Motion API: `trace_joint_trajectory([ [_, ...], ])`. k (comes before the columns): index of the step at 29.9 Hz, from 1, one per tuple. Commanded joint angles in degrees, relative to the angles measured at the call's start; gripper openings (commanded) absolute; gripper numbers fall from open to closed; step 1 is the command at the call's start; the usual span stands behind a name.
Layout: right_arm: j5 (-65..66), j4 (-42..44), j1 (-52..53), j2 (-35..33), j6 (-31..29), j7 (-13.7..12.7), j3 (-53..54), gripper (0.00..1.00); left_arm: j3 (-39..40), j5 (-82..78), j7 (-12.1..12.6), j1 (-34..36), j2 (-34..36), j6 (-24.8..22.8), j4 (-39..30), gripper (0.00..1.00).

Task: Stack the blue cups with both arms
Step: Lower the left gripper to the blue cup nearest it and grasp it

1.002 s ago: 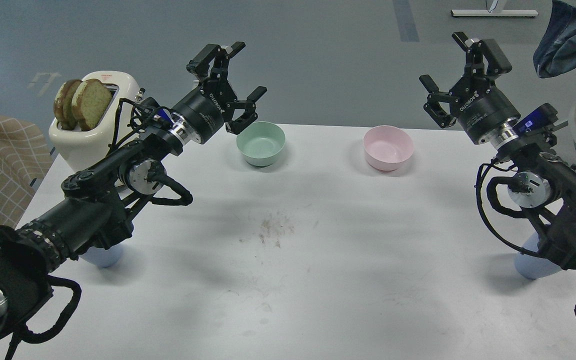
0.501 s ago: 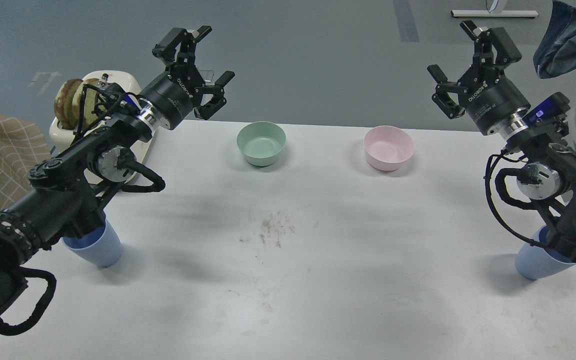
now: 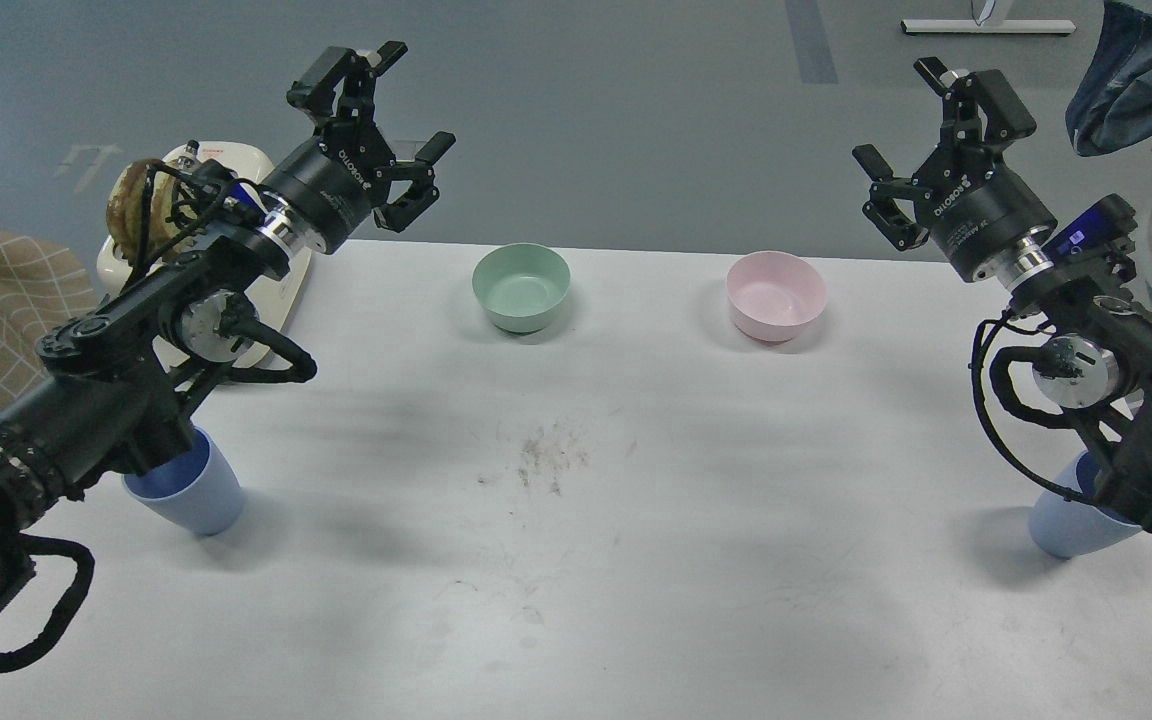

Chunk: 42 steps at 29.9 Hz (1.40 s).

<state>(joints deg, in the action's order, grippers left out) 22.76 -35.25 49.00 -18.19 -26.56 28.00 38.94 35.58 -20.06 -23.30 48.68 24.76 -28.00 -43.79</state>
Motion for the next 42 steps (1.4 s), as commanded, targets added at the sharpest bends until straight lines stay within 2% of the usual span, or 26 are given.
trace_joint_trajectory([
  [1, 0.0, -0.1, 0.0, -0.2, -0.1, 0.0, 0.0, 1.0, 0.0, -11.3, -0.2, 0.5, 6.2, 0.0, -7.3, 0.98],
  [3, 0.0, -0.1, 0.0, -0.3, -0.1, 0.0, 0.0, 1.0, 0.5, -21.3, -0.3, 0.2, 12.2, 0.0, -14.4, 0.98],
  [7, 0.0, -0.2, -0.1, -0.5, -0.1, 0.0, 0.0, 1.0, 0.5, -30.4, -0.3, -0.5, 20.1, 0.0, -23.0, 0.98],
  [10, 0.0, -0.3, -0.5, -0.7, -0.1, 0.0, 0.0, 1.0, 0.6, -37.5, -2.1, -0.9, 28.6, 0.0, -30.3, 0.98],
  [13, 0.0, -0.5, -0.4, -1.1, -0.1, 0.0, 0.0, 1.0, 0.8, -43.3, -4.6, -0.9, 35.4, 0.0, -34.9, 0.98],
  [21, 0.0, -0.8, -0.5, -1.5, -0.1, 0.0, 0.0, 1.0, -0.5, -49.1, -4.7, -1.0, 54.2, 0.0, -45.1, 0.98],
  [23, 0.0, -0.9, -0.6, -1.5, -0.1, 0.0, 0.0, 1.0, -3.7, -49.2, -4.7, -1.3, 59.0, 0.0, -46.4, 0.98],
  [24, 0.0, -0.9, -0.6, -1.5, -0.1, 0.0, 0.0, 1.0, -3.7, -49.2, -4.7, -1.3, 59.0, 0.0, -46.4, 0.98],
  [26, 0.0, -1.0, -0.6, -1.5, -0.1, 0.0, -0.1, 1.0, -7.8, -49.3, -4.7, -1.3, 61.4, 0.0, -46.6, 0.98],
  [31, 0.1, -1.2, -1.4, -1.5, 0.0, 0.0, 0.0, 1.0, -16.9, -49.4, -4.7, -1.3, 62.4, 0.0, -46.6, 0.98],
  [36, 0.0, -1.5, -2.1, -2.0, 0.0, 0.0, 0.0, 1.0, -24.5, -52.9, -4.7, -1.3, 62.3, 6.1, -46.1, 0.98],
  [42, 0.1, -2.9, -3.1, -2.3, 0.2, 0.0, 0.0, 1.0, -28.6, -57.9, -4.7, -1.4, 60.9, 11.1, -44.2, 0.98],
])
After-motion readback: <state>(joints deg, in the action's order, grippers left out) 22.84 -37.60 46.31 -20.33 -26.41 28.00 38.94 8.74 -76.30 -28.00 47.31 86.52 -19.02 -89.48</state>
